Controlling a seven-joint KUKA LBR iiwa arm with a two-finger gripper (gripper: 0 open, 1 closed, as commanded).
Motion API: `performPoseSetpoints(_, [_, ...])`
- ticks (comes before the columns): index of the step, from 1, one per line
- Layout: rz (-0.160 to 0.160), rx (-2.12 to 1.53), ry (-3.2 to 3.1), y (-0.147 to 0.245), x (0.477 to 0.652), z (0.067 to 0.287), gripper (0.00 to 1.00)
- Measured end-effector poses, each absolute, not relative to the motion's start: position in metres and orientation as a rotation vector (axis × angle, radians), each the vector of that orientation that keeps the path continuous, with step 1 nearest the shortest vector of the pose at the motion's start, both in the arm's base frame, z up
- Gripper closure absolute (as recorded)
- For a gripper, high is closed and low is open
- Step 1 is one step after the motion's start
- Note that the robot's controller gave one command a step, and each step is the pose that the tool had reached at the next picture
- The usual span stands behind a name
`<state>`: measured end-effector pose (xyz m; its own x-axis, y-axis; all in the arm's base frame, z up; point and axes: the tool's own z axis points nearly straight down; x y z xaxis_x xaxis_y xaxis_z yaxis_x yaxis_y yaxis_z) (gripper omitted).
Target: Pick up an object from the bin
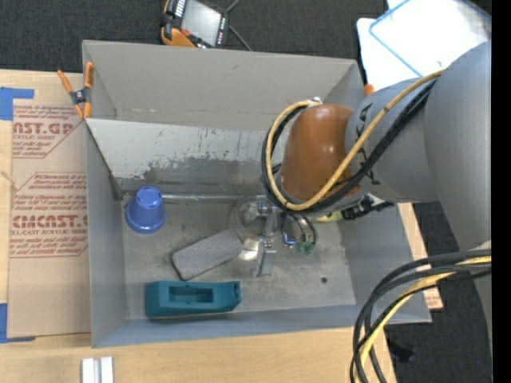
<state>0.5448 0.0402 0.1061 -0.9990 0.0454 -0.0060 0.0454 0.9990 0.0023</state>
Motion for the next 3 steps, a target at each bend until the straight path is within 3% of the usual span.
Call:
performPoseSetpoints(1, [0.0,0.58,3.066,-0.028,0.527,0.163,0.0])
performPoseSetpoints(2, [0.004,0.206,3.127,0.066,0.523,0.12,0.0])
performPoseSetpoints(3, [-0.004,0.226,3.114,0.065,0.522,0.07,0.0])
